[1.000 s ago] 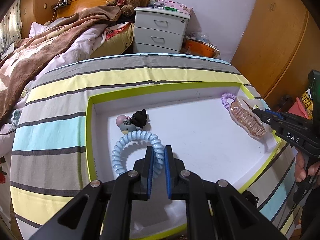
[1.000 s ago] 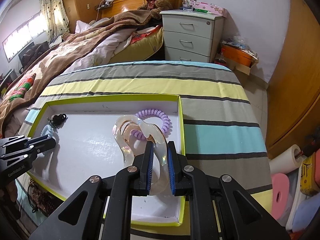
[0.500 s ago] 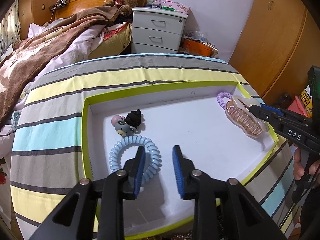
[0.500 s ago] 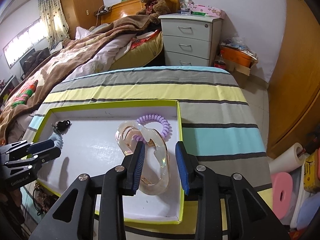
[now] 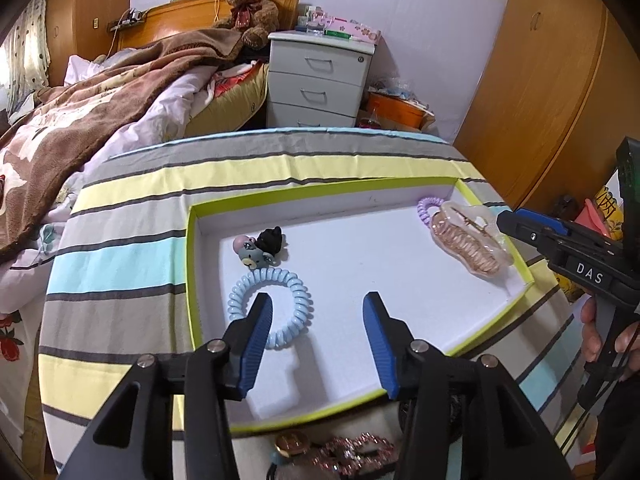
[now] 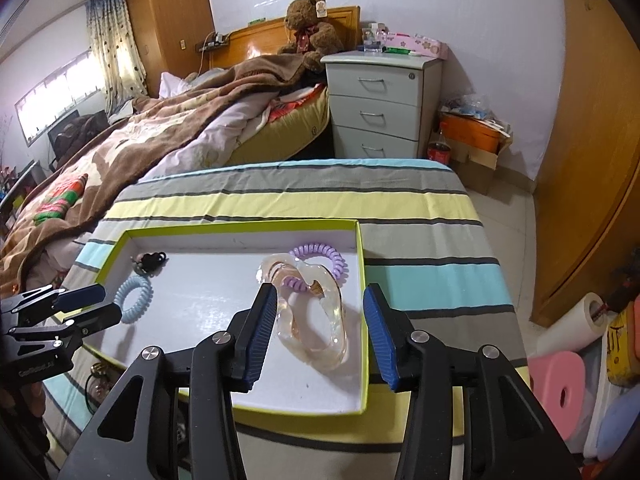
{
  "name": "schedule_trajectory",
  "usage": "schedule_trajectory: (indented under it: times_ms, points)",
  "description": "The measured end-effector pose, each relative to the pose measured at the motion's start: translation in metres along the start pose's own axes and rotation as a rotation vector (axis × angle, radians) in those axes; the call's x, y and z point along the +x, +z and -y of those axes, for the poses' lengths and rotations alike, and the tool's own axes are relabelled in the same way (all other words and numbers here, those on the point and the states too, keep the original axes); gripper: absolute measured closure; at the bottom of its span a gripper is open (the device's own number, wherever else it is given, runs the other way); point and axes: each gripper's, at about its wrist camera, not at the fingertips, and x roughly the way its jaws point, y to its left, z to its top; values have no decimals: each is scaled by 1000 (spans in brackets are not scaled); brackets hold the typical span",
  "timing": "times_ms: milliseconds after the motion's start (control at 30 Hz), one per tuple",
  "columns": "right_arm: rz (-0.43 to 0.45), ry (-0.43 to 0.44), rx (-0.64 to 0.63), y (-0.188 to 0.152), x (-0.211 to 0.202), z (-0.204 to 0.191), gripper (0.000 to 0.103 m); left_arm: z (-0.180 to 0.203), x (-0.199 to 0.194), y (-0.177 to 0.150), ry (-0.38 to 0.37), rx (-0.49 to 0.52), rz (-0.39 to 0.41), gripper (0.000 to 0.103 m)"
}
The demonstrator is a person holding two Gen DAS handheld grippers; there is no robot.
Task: Organize jewelry
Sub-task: 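Lift both open tools away from the box toward the jewelry on the bed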
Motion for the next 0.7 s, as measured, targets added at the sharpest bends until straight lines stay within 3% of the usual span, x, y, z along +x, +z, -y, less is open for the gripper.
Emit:
schedule_trajectory:
  times_ms: [433,700]
  points:
    - [65,54,-32,-32,-44,-19,57,-1,-48,-28,-28,-54,73,46]
    - [15,147,-88,-66,-43,-44,57,-20,-67,-63,-27,-134,96,44]
